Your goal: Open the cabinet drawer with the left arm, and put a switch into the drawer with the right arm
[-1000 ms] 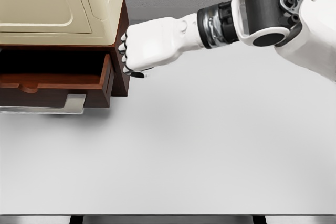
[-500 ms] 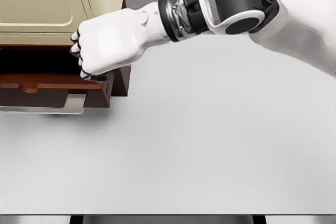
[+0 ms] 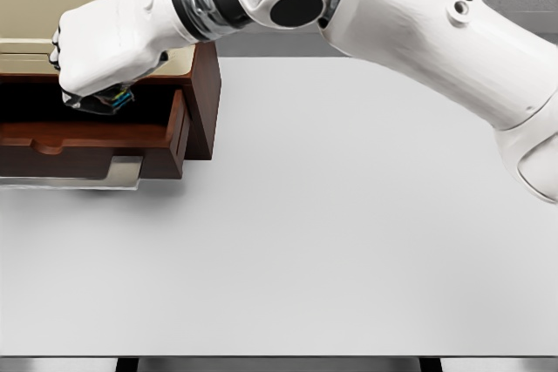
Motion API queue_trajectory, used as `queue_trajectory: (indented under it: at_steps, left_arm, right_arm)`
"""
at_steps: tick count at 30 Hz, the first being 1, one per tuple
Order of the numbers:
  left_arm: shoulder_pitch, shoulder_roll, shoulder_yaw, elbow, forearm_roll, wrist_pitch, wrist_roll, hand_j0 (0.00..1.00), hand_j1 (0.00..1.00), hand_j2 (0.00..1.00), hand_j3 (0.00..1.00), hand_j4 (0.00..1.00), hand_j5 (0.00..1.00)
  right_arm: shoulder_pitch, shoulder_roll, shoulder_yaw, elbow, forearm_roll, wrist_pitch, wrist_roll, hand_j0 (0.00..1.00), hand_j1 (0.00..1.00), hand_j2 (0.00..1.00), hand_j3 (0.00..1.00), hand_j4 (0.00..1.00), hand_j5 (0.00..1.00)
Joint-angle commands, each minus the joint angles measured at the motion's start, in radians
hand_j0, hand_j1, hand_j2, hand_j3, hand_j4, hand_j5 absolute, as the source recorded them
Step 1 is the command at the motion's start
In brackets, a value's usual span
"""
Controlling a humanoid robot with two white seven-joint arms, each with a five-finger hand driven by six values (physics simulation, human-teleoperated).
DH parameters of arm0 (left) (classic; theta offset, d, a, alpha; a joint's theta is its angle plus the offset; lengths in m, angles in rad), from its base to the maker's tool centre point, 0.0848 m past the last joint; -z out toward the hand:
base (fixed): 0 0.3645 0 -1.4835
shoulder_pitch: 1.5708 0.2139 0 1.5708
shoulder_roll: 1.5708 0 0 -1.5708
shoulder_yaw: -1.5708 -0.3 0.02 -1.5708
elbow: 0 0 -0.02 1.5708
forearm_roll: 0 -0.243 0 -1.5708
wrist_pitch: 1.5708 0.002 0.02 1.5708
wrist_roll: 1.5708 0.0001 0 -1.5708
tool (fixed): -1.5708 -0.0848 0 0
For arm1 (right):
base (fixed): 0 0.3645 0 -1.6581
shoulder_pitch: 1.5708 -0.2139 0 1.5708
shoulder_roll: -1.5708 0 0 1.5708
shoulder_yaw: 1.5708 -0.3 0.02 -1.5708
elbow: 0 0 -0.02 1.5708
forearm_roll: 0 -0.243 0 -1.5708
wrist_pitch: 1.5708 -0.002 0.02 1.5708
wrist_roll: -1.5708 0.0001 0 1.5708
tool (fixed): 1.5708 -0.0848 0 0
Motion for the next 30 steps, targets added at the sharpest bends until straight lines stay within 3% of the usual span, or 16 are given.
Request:
queue_trajectory:
  at_steps: [1,12,20,24,30]
  left_arm:
    - [0.0,0.0,-0.001,0.0,0.008,0.003,0.0,1.0,1.0,1.0,1.0,1.0,1.0]
    - [0.0,-0.001,-0.002,0.0,0.007,0.003,0.0,1.0,1.0,1.0,1.0,1.0,1.0]
    - [0.0,-0.001,-0.002,0.0,0.007,0.003,0.0,1.0,1.0,1.0,1.0,1.0,1.0]
    - [0.0,0.0,-0.001,0.0,0.007,0.003,0.0,1.0,1.0,1.0,1.0,1.0,1.0]
    - [0.0,-0.001,-0.001,0.0,0.007,0.003,0.0,1.0,1.0,1.0,1.0,1.0,1.0]
  right_arm:
    - [-0.002,0.045,0.012,0.051,0.002,0.003,-0.001,0.32,0.32,0.32,0.32,0.32,0.32]
    - [-0.029,0.105,0.035,0.215,0.01,0.003,-0.001,0.32,0.32,0.32,0.32,0.32,0.32]
    - [-0.034,0.105,0.037,0.253,0.021,0.003,-0.001,0.32,0.32,0.32,0.32,0.32,0.32]
    - [-0.035,0.105,0.046,0.26,0.021,0.003,-0.001,0.39,0.39,0.39,0.39,0.39,0.39]
    - [-0.041,0.105,0.048,0.261,0.038,0.003,-0.001,0.4,0.4,0.4,0.4,0.4,0.4]
